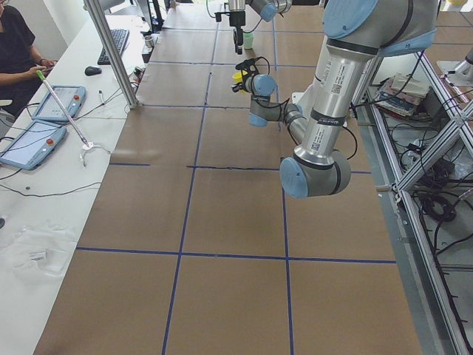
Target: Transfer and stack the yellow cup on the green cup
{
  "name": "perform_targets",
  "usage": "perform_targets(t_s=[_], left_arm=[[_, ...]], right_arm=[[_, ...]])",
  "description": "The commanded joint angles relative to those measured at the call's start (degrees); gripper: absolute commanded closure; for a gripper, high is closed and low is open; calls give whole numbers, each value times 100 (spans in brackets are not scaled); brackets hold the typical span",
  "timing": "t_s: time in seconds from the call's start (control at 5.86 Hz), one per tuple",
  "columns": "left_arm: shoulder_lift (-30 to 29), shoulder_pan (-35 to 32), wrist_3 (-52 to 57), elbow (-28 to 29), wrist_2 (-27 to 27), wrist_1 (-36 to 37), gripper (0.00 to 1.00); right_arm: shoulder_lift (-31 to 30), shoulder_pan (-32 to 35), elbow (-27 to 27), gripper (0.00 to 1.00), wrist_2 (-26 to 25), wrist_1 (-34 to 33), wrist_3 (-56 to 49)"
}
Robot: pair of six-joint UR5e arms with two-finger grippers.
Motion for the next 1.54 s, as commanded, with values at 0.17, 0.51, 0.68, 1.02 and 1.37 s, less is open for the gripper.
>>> perform_targets(t_s=[0.17,0.51,0.68,1.02,1.37], left_arm=[[2,92,465,0,19,39,93],[-16,179,773,-26,367,5,86],[-7,398,782,-26,632,-4,83],[36,426,782,-105,696,-4,76],[10,435,773,-141,705,-4,65]], right_arm=[[204,-276,-312,0,0,-5,6],[214,-557,-480,0,-9,-23,-38],[249,-585,-611,0,-9,-5,-38],[232,-620,-665,1,-9,-5,-55],[205,-629,-700,10,-18,-23,-64]])
